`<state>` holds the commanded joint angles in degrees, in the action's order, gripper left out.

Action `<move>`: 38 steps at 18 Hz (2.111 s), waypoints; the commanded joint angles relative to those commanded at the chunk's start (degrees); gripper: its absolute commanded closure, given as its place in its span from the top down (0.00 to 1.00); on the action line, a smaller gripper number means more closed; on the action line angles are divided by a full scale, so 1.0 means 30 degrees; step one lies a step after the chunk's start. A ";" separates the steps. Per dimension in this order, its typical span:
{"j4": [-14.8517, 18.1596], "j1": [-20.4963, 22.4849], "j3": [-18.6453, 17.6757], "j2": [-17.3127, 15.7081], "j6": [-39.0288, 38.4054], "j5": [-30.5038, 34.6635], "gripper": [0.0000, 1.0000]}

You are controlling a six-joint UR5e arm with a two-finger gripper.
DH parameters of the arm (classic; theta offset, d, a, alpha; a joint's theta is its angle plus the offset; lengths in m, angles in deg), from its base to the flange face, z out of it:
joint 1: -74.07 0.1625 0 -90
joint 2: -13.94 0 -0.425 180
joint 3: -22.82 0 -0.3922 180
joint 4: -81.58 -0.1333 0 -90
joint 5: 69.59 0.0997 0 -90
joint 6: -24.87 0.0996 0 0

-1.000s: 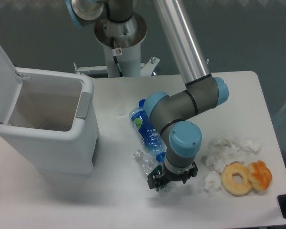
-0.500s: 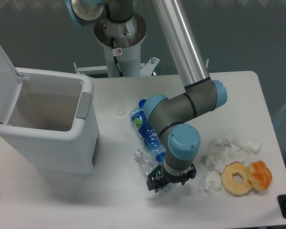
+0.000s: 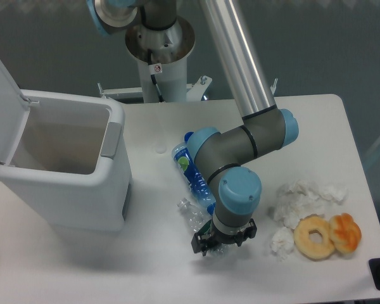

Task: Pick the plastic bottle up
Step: 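Close the gripper on the crushed clear bottle's green-labelled end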

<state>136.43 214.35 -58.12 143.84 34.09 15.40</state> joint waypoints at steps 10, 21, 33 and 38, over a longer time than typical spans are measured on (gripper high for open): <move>0.0000 -0.0029 -0.0264 -0.0234 0.0058 0.0000 0.68; 0.0000 -0.0029 -0.0264 -0.0264 0.0088 0.0000 0.67; 0.0000 -0.0029 -0.0176 -0.0381 0.0088 0.0000 0.66; 0.0000 -0.0029 -0.0031 -0.0527 0.0117 0.0029 0.64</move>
<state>136.43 214.26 -58.22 142.26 34.45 15.48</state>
